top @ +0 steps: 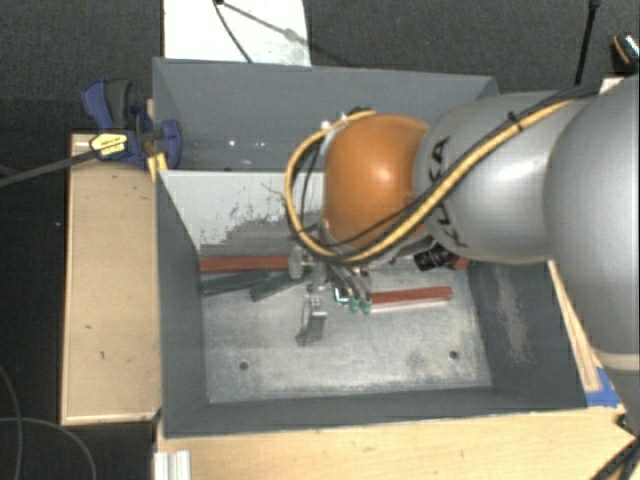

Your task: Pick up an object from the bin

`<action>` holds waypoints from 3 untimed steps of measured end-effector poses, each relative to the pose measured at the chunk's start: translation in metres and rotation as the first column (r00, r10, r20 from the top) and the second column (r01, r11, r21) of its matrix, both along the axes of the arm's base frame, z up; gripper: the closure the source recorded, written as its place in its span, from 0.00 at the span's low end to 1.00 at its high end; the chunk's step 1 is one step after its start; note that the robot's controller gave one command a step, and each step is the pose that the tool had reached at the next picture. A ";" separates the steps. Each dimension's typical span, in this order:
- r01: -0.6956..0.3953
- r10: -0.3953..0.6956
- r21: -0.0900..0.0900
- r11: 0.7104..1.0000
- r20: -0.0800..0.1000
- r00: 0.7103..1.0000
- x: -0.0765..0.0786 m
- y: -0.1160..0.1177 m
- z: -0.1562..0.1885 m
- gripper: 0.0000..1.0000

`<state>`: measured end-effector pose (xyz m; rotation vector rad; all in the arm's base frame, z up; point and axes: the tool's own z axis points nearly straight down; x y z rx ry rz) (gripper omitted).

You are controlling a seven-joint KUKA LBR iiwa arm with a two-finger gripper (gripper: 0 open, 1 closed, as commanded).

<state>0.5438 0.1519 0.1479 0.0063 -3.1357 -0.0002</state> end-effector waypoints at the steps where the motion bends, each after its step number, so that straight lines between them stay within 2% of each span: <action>1: -0.168 0.168 -0.001 0.986 0.013 0.986 0.007 -0.046 0.034 0.00; 2: -0.182 0.182 -0.002 0.983 0.005 0.983 -0.001 -0.112 0.021 0.00; 3: -0.311 0.311 0.001 0.950 0.001 0.950 0.033 -0.135 -0.079 0.00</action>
Offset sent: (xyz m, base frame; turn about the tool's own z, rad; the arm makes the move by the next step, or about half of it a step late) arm 0.0052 -0.0444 0.0327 -0.1717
